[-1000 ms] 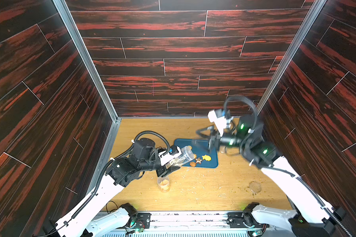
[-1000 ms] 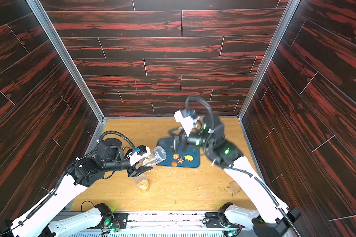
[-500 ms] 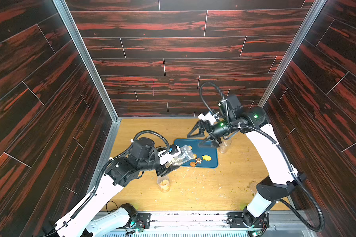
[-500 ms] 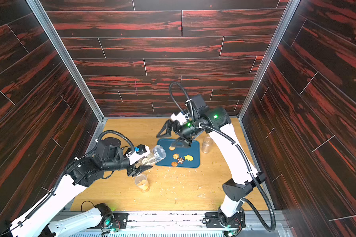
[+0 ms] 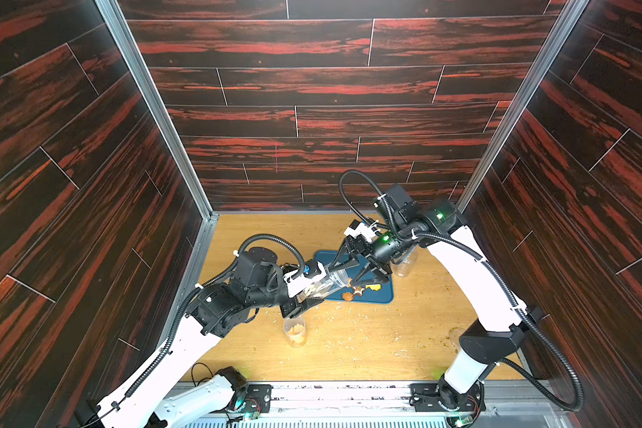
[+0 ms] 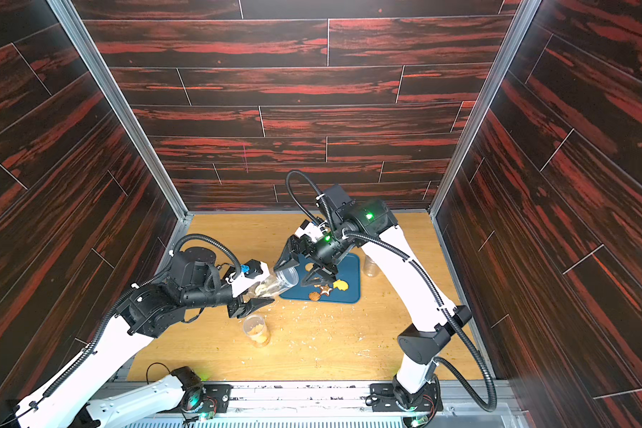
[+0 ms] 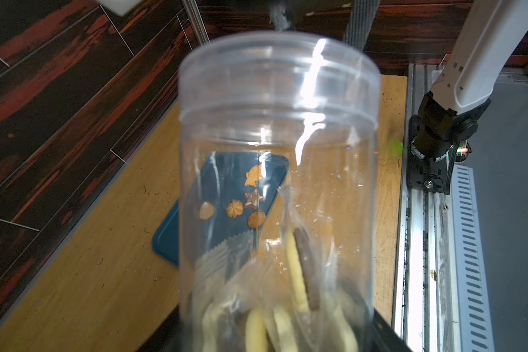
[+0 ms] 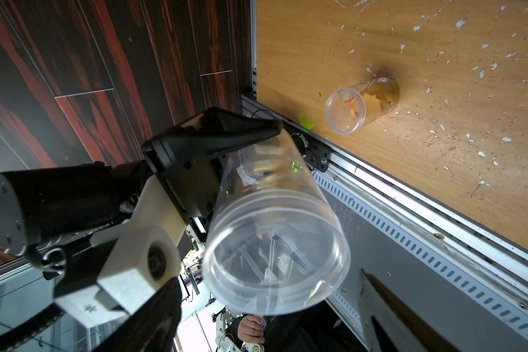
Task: Pour the cookies out of the jar
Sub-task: Unscrew the lid from the jar.
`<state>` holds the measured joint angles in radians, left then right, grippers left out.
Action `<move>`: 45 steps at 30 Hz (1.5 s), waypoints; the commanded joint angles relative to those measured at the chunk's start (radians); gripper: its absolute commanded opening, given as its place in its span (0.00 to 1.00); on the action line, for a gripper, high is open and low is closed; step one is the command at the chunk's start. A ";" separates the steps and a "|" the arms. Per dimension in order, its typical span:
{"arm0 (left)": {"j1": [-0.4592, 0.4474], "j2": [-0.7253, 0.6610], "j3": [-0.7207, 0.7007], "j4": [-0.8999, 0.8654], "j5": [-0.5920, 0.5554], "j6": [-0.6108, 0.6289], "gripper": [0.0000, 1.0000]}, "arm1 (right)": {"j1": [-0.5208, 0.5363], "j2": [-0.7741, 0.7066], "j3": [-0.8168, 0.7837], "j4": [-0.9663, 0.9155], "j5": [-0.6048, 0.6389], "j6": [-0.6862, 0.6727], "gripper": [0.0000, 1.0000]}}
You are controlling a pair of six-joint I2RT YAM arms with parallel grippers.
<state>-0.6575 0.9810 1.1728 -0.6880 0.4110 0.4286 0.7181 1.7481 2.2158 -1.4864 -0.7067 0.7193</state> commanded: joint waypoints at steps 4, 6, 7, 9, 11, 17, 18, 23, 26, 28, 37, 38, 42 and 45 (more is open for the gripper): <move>-0.003 -0.004 0.034 -0.015 0.014 0.005 0.37 | 0.011 0.025 -0.019 0.004 -0.016 0.008 0.91; -0.004 -0.004 0.034 -0.016 0.015 0.005 0.37 | 0.011 0.026 -0.026 0.010 -0.019 0.005 0.88; -0.004 -0.004 0.034 -0.018 0.017 0.004 0.37 | 0.011 0.026 -0.030 0.014 -0.021 0.005 0.87; -0.004 -0.005 0.034 -0.022 0.016 0.006 0.37 | 0.011 0.026 -0.034 0.020 -0.021 0.005 0.83; -0.005 -0.007 0.032 -0.025 0.016 0.007 0.37 | 0.012 0.027 -0.032 0.021 -0.023 0.005 0.81; -0.005 -0.007 0.030 -0.027 0.022 0.007 0.37 | 0.011 0.036 -0.022 0.022 -0.013 0.002 0.82; -0.005 -0.007 0.030 -0.028 0.022 0.006 0.37 | 0.010 0.040 -0.014 0.023 -0.012 0.002 0.83; -0.005 -0.010 0.029 -0.036 0.020 0.011 0.37 | 0.005 0.056 0.015 0.005 -0.001 -0.007 0.87; -0.005 -0.011 0.028 -0.041 0.020 0.012 0.37 | 0.003 0.058 0.018 0.005 -0.002 -0.008 0.87; -0.004 -0.013 0.028 -0.043 0.019 0.014 0.37 | 0.004 0.059 0.019 0.008 -0.004 -0.006 0.86; -0.006 -0.014 0.029 -0.046 0.017 0.020 0.37 | 0.002 0.058 0.023 0.020 -0.021 0.004 0.78; -0.007 -0.013 0.028 -0.046 0.016 0.019 0.37 | 0.002 0.057 0.020 0.025 -0.029 0.006 0.75; -0.007 -0.014 0.029 -0.046 0.016 0.018 0.37 | 0.003 0.045 -0.008 0.034 -0.036 0.000 0.74; -0.007 -0.014 0.028 -0.045 0.016 0.016 0.37 | 0.001 0.032 -0.040 0.048 -0.045 -0.014 0.73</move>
<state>-0.6605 0.9798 1.1820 -0.7197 0.4114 0.4297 0.7181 1.7821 2.2009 -1.4452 -0.7223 0.7197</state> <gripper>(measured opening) 0.660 0.730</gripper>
